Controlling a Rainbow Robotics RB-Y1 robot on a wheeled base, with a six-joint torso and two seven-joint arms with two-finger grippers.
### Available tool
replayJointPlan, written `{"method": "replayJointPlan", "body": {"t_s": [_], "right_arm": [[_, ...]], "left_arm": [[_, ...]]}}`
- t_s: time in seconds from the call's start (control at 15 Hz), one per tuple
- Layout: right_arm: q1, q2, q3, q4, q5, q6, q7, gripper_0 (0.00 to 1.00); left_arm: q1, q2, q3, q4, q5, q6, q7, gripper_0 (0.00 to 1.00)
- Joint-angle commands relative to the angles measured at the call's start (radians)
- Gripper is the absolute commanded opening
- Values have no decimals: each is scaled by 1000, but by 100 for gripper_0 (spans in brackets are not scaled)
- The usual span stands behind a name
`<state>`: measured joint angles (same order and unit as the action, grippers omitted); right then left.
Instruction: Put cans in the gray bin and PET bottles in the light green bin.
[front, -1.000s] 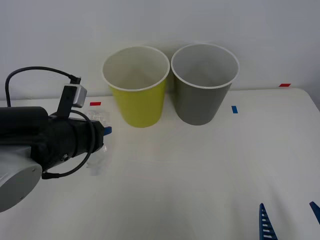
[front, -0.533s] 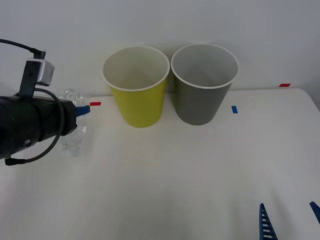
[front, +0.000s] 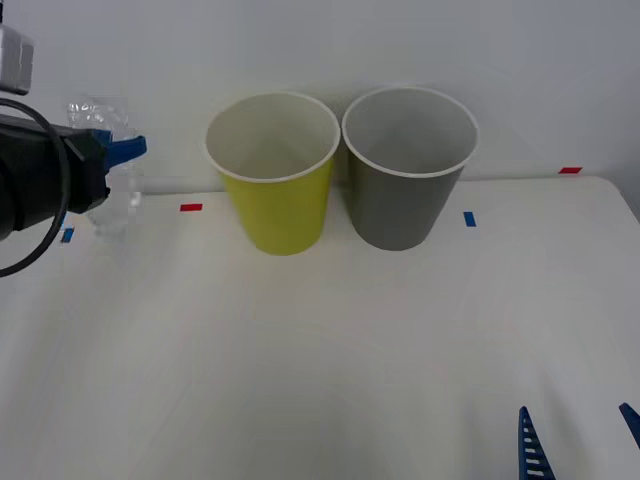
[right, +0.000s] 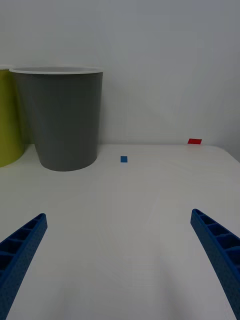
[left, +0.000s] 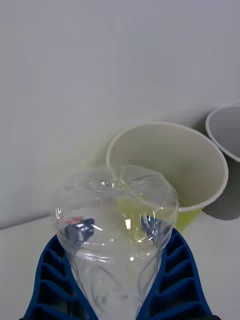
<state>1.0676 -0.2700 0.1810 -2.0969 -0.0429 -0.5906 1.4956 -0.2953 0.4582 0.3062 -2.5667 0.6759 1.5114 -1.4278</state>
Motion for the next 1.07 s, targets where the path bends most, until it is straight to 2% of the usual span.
{"method": "replayJointPlan", "body": {"t_s": [0.07, 0.33, 0.73, 1.07], "right_arm": [[0, 0, 0, 0, 0, 0, 0, 100], [0, 0, 0, 0, 0, 0, 0, 100], [0, 0, 0, 0, 0, 0, 0, 100], [0, 0, 0, 0, 0, 0, 0, 100]], "left_arm": [[-91, -19, -9, 30, -56, 0, 1, 0], [-182, -46, -131, 59, -234, -33, 17, 0], [-269, -87, -268, 246, -329, -277, 32, 0], [-338, -89, -369, 352, -400, -399, 56, 0]]}}
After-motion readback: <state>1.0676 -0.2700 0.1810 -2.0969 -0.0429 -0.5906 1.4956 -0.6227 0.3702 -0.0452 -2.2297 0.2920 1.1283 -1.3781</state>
